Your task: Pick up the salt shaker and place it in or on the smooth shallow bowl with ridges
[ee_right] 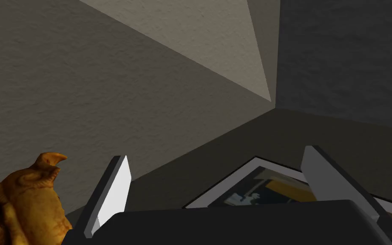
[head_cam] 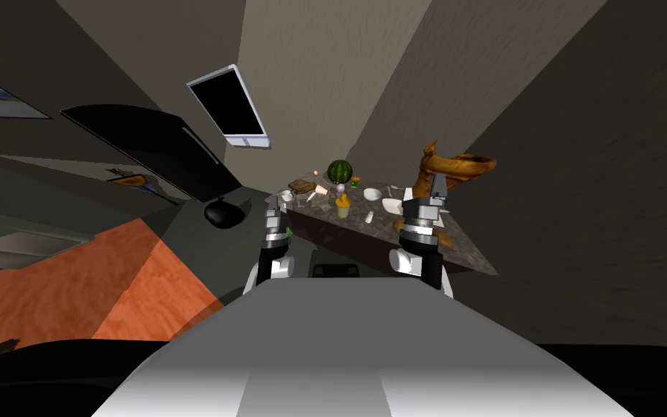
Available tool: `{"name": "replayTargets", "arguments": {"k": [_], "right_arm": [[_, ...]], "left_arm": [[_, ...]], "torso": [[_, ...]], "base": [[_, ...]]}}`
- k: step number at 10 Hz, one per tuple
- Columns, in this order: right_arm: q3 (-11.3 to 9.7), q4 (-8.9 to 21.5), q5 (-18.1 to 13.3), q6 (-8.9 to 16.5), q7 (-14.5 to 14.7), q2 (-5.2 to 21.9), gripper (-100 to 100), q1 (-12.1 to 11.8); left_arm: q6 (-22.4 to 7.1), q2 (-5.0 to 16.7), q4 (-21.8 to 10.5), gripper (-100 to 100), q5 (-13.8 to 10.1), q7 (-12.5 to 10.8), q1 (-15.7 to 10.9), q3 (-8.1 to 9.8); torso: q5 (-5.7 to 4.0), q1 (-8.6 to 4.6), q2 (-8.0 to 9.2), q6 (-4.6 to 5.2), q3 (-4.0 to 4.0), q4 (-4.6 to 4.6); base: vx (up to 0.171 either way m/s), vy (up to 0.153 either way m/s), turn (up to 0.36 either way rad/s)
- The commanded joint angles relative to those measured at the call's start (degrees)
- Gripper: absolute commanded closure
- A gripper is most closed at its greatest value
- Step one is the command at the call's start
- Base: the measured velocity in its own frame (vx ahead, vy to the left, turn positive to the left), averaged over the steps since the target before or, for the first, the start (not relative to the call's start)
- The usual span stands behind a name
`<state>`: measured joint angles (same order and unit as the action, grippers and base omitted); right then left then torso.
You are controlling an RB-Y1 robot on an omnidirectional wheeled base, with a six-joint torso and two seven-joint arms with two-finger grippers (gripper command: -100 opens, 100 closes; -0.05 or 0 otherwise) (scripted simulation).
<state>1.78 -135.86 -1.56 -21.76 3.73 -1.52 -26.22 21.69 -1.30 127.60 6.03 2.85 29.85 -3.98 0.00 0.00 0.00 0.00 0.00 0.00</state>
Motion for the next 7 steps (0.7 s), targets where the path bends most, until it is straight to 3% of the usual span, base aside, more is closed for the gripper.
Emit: {"name": "replayTargets", "arguments": {"k": [1,7], "right_arm": [[0.2,0.6,-0.2,0.1,0.4,2.0,-100,0.0],[2.0,6.8,-2.1,0.9,4.1,9.8,-100,-0.2]], "left_arm": [[0.0,0.0,0.0,0,0.0,0.0,0.0,0.00],[0.0,0.0,0.0,0,0.0,0.0,0.0,-0.01]], "torso": [[0.00,0.00,0.00,0.00,0.00,0.00],[0.03,0.17,0.15,0.00,0.08,0.03]], "base": [[-0.005,0.008,-0.004],[-0.034,0.041,-0.015]]}}
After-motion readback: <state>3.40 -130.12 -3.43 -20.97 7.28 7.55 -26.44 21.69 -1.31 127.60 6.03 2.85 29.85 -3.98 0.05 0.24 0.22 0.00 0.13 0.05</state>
